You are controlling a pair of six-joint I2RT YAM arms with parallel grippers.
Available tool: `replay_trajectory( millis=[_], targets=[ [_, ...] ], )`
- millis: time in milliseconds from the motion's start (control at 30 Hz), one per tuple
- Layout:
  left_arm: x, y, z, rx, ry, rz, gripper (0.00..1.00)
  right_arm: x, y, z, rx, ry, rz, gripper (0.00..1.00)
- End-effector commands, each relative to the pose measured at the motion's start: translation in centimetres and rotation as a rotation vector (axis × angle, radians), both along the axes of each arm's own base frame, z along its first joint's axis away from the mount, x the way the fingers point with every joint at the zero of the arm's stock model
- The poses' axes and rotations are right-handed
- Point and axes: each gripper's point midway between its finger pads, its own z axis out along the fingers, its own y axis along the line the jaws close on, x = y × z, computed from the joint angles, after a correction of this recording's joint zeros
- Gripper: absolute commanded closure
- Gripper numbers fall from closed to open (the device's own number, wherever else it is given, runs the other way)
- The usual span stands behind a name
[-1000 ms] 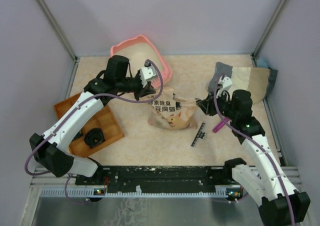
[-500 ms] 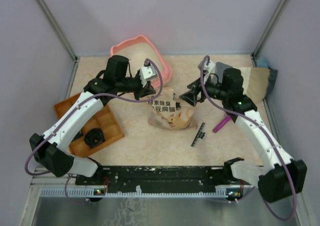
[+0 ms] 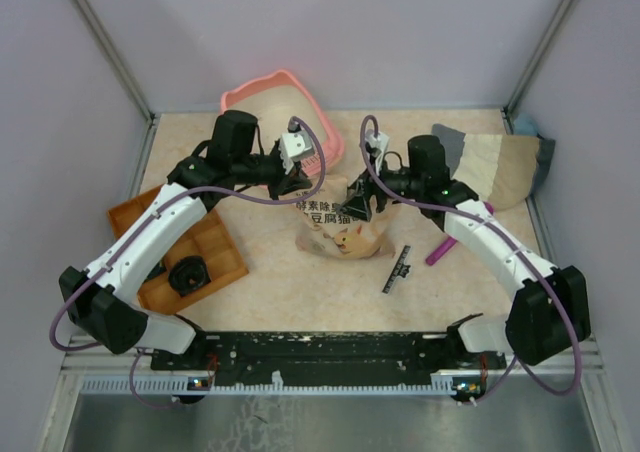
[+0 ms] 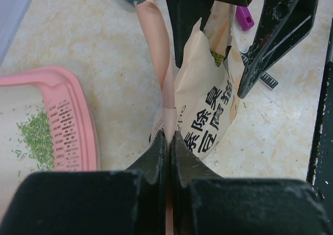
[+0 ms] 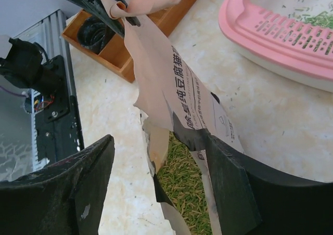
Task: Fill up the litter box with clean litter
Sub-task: Close the cat litter bag at the center of the board.
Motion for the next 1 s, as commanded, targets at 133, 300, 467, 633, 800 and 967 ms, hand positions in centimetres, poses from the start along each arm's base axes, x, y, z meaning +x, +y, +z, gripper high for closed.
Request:
replay_trajectory(
  millis=[133,300,467,633,800,967],
  targets=[
    [0.9,-0.1,4.1,-0.081,-0.094,0.011,1.0,-1.1,1.5,0.2,0.025,0.05,0.095,0.54],
    [1.2,0.2,3.7,-0.076,-0.057,0.033,1.0,-2.7,1.9,0.5,0.095,0.144,0.126,0.97],
    [2.0,1.0,2.9,-0.103,0.039,0.067,1.0,-4.0,1.7,1.0,0.178,0.234,0.131,1.0],
    [3.3,1.4,2.5,-0.133,0.147,0.099,0.88,-4.2,1.3,0.3,0.164,0.292,0.098,1.0],
    [4.8,1.4,0.0,-0.096,0.241,0.135,0.67,-3.6,0.4,-1.6,0.155,0.348,0.039,1.0],
    [7.4,3.8,0.6,-0.121,0.23,0.345,0.45,-1.7,-1.2,-2.7,0.182,0.389,-0.061,1.0]
  ],
)
